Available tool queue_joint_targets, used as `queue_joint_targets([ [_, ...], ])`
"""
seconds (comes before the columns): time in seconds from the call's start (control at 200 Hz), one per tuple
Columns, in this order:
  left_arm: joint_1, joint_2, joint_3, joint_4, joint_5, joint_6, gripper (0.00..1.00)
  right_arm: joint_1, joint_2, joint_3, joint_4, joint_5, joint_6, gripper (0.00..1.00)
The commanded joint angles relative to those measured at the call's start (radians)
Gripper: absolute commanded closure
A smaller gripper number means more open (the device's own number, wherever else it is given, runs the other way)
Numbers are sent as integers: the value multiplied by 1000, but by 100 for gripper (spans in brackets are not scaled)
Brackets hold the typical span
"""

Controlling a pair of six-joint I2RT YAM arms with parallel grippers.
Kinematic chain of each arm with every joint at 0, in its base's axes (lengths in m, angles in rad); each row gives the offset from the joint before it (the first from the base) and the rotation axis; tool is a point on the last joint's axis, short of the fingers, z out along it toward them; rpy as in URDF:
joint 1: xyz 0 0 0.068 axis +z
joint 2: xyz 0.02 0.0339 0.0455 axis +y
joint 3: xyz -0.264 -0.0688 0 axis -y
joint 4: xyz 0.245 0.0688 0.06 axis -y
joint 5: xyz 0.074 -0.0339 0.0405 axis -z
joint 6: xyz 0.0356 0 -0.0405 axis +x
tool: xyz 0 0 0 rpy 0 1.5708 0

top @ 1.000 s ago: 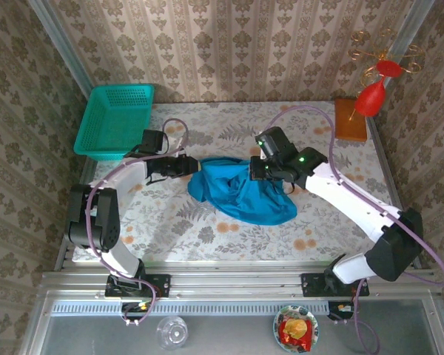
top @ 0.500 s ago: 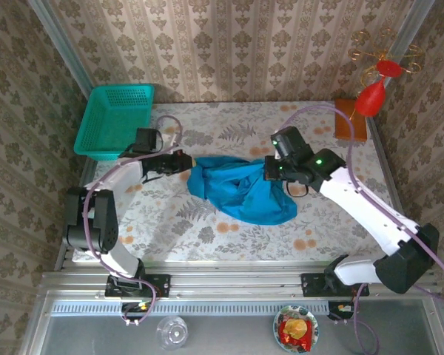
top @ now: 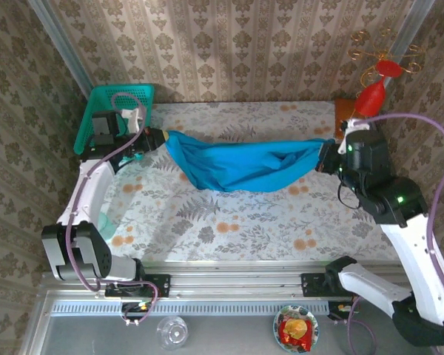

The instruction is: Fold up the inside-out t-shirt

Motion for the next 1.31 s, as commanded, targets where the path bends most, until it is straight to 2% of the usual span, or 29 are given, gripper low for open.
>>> queue_joint_targets([
  [0.0, -36, 79, -41, -222, -211, 140, 99, -23, 9, -114, -62, 32, 22, 100],
  [0.105, -123, 141, -20, -342, -480, 223, 75, -29, 9, -205, -34, -35, 52, 100],
  [0.18, -196, 153, 6, -381, -634, 253, 65, -30, 18, -243, -7, -70, 68, 100],
  [0.245, -246, 159, 25, -391, -712, 258, 60, -29, 32, -255, 5, -85, 73, 100],
  [0.41, -376, 206, 68, -437, -883, 264, 56, -29, 53, -254, 20, -101, 73, 100],
  [0.54, -434, 271, 79, -432, -897, 255, 54, -29, 61, -251, 24, -107, 68, 100],
  [0.565, -468, 285, 81, -427, -894, 250, 53, -30, 64, -250, 24, -109, 67, 100],
  [0.755, -524, 400, 137, -414, -926, 248, 43, -29, 67, -247, 27, -110, 64, 100],
  [0.825, -525, 443, 141, -395, -937, 257, 42, -30, 68, -250, 28, -106, 69, 100],
  [1.04, -495, 550, 177, -426, -1121, 292, 40, -31, 70, -241, 26, -101, 64, 100],
  [1.3, -400, 487, 177, -422, -1128, 311, 45, -50, 70, -227, 9, -72, 37, 100],
])
